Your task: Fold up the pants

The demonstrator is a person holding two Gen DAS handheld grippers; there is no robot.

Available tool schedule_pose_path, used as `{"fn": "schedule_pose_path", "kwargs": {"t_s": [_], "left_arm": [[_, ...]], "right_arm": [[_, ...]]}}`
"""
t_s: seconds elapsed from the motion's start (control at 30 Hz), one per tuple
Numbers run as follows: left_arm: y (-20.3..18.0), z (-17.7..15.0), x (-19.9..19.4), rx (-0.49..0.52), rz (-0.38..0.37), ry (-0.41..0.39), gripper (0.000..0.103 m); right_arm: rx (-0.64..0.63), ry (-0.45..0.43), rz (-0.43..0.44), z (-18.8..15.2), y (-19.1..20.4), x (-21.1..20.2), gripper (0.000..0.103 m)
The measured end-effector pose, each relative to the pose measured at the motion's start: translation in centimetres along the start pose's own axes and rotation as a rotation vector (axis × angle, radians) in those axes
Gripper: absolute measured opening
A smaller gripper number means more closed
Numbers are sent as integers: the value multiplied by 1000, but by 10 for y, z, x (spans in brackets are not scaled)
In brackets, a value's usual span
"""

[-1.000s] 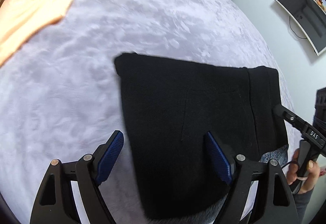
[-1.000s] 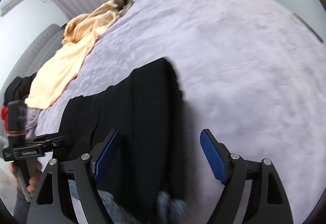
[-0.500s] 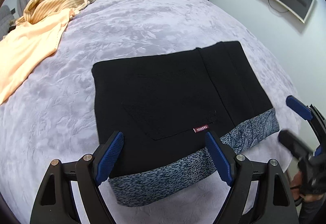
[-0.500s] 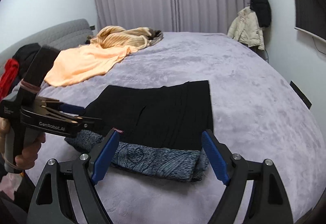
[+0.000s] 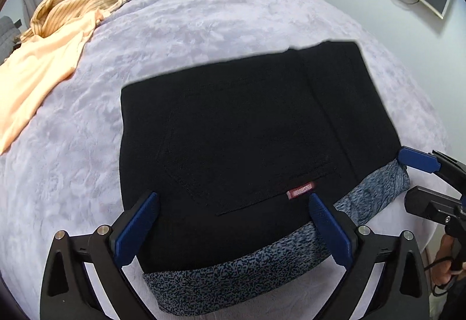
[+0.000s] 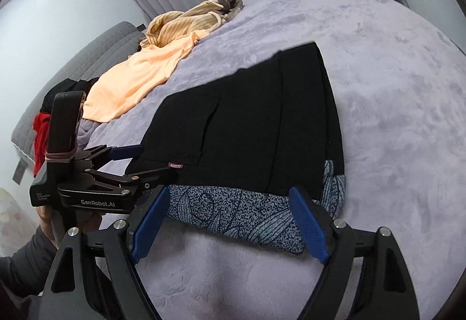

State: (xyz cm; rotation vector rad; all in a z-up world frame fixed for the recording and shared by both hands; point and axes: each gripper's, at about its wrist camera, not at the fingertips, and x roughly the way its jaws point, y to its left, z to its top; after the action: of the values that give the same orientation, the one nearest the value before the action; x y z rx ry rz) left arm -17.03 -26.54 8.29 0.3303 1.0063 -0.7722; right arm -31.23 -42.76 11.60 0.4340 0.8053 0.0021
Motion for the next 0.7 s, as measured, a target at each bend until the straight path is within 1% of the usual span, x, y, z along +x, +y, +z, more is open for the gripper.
{"fn": "schedule_pose_path", "kwargs": {"t_s": [0.07, 0.13, 0.17, 0.23, 0.27, 0.33, 0.43, 0.53, 0.6, 0.63, 0.7], "left_arm": [[5, 16, -5, -22, -10, -26, 101], [11, 33, -4, -56, -4, -37, 101], [15, 44, 1, -84, -21, -28, 101], [22, 60, 11, -126, -45, 2, 101], [25, 68, 17, -147, -33, 12, 101], [32, 82, 31, -174, 31, 26, 101], [43, 90, 48, -216, 100, 49, 101], [54, 88, 63, -246, 141, 91, 101], [59, 84, 78, -267, 135, 132, 102], [63, 82, 83, -286, 121, 144, 102], [67, 80, 86, -299, 109, 146, 102]], "right_arm": [[-54, -29, -24, 13, 5, -6, 89], [-91, -35, -67, 31, 6, -1, 90], [-96, -37, -77, 41, 4, 4, 90], [-85, -28, -65, 61, -2, 16, 90], [-77, -24, -58, 69, -5, 21, 90], [-54, -16, -58, 85, -12, 33, 90], [-17, -1, -46, 100, -19, 51, 90], [41, 26, -34, 110, -35, 70, 91], [79, 60, -35, 111, -44, 82, 91], [96, 92, -50, 110, -49, 90, 91], [81, 107, -77, 106, -48, 98, 91]]}}
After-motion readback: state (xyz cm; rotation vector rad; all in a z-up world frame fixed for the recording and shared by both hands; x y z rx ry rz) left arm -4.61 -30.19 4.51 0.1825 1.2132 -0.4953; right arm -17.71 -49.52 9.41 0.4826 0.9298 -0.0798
